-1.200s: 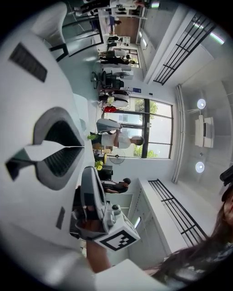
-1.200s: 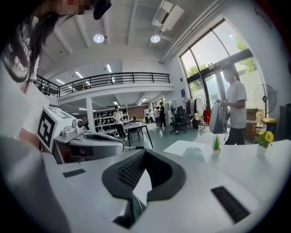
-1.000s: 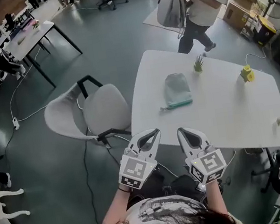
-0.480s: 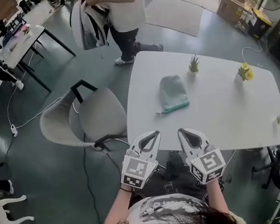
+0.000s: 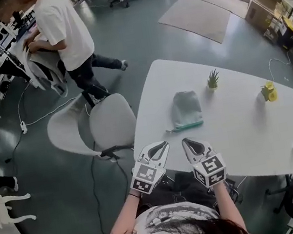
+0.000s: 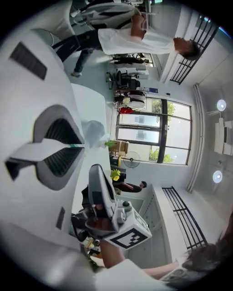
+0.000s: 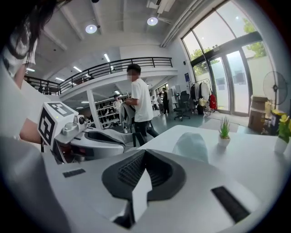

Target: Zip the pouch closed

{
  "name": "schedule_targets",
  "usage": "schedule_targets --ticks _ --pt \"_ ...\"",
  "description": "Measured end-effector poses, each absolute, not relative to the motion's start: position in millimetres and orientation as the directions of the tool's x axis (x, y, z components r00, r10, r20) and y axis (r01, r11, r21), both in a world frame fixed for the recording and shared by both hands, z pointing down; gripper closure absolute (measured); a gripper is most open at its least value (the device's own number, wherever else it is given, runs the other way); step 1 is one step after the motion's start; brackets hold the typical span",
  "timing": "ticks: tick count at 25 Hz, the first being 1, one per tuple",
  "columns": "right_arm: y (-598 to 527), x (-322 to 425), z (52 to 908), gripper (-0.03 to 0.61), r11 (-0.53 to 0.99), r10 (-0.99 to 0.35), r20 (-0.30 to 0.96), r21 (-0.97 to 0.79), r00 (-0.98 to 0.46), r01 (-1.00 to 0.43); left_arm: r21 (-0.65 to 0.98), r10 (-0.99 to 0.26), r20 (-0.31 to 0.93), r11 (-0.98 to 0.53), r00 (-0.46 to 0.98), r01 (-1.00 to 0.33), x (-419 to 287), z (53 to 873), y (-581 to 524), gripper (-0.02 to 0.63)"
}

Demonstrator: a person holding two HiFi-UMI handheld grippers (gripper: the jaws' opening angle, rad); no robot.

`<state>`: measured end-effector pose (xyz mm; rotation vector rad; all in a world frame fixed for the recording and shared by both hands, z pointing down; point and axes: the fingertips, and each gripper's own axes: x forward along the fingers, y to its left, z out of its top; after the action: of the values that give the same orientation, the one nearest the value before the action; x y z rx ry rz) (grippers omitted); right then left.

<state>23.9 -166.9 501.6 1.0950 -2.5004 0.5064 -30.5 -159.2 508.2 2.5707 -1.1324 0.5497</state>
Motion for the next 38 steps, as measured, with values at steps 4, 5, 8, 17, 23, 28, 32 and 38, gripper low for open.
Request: schedule_targets --ticks 4,5,8,17,23,28,32,38 --pt "-177 20 537 0.58 0.673 -0.553 0.512 -0.19 -0.657 -0.715 0.091 -0.617 0.481 -0.672 0.623 -0.735 -27 532 -176 0.599" --pt "-179 19 545 0.575 0.684 -0.536 0.529 -0.185 -0.658 -0.706 0.081 -0.608 0.495 -0.679 0.62 -0.73 -27 538 -180 0.598" --pt "-187 15 566 0.566 0.703 -0.501 0.568 -0.174 -0.654 -0.689 0.044 -0.578 0.551 -0.7 0.602 -0.712 -31 558 -187 0.598" --pt "-204 10 620 0.526 0.691 -0.437 0.663 -0.185 -0.607 -0.699 0.013 -0.491 0.645 -0.759 0.586 -0.651 -29 606 -203 0.592" --pt "-204 5 638 0.514 0.694 -0.394 0.697 -0.202 -0.599 -0.691 -0.007 -0.426 0.708 -0.802 0.563 -0.597 -29 633 -214 0.462" --pt "-211 4 645 0.509 0.691 -0.383 0.706 -0.209 -0.595 -0.692 -0.014 -0.381 0.733 -0.837 0.564 -0.547 -26 645 -224 0.46" --pt "-213 2 649 0.509 0.703 -0.372 0.717 -0.196 -0.589 -0.683 -0.021 -0.329 0.765 -0.872 0.553 -0.488 -22 653 -224 0.497" --pt "-214 -1 652 0.509 0.695 -0.375 0.728 -0.189 -0.574 -0.694 -0.015 -0.303 0.775 -0.886 0.554 -0.464 -21 658 -220 0.508"
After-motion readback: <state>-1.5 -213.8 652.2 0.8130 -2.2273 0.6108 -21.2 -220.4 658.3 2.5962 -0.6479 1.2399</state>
